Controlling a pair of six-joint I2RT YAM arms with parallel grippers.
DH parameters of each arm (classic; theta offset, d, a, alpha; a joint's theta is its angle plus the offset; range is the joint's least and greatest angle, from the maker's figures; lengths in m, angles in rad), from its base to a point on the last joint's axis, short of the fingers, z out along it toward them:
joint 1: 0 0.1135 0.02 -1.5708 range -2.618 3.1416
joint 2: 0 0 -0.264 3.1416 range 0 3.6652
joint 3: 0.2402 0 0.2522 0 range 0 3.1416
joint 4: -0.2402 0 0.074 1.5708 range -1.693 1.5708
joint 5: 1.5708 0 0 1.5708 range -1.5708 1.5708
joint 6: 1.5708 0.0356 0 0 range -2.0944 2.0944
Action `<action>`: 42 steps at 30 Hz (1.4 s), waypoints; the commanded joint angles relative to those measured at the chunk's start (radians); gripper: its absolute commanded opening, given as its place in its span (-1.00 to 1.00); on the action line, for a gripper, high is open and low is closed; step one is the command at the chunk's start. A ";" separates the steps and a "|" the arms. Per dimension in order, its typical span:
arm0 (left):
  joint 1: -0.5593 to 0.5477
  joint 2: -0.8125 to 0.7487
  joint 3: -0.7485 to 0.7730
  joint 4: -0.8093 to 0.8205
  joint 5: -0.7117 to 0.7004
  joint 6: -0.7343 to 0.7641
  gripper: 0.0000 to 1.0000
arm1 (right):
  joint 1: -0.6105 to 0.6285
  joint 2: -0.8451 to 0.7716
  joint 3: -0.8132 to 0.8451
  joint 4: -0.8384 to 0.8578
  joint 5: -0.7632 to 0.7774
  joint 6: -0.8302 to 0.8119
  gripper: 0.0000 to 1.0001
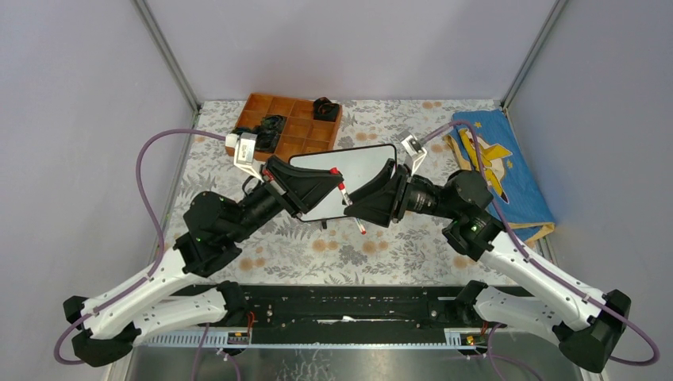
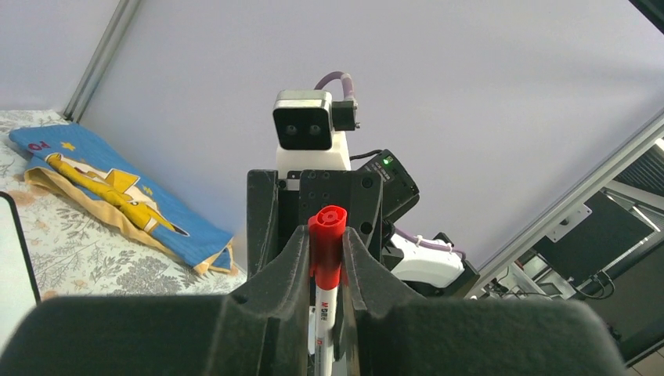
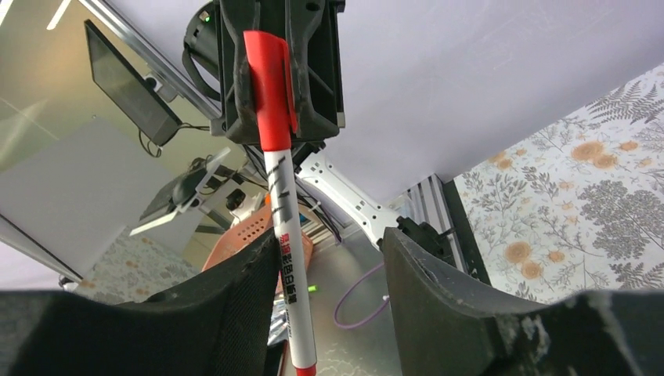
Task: Write a sentence on the whiteboard
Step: Open the whiteboard marker at the center of the board.
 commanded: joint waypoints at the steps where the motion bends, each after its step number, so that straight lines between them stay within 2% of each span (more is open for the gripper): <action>1: 0.003 -0.024 -0.014 -0.006 -0.016 0.021 -1.00 | 0.011 0.014 0.045 0.127 0.035 0.057 0.12; 9: 0.003 -0.015 -0.018 -0.002 -0.014 0.022 -1.00 | 0.037 0.041 0.059 0.154 0.031 0.084 0.09; 16: 0.003 -0.021 -0.029 -0.003 -0.022 0.025 -1.00 | 0.049 0.040 0.043 0.171 0.036 0.087 -0.19; 20: 0.003 -0.024 -0.029 -0.005 -0.032 0.030 -1.00 | 0.049 0.028 0.023 0.176 0.034 0.087 -0.45; 25: 0.002 -0.034 -0.018 -0.013 -0.078 0.047 -1.00 | 0.051 -0.002 -0.039 0.179 0.034 0.090 -0.98; 42: 0.003 -0.043 0.000 0.022 -0.191 0.057 -1.00 | 0.051 -0.076 -0.183 0.217 0.067 0.119 -1.00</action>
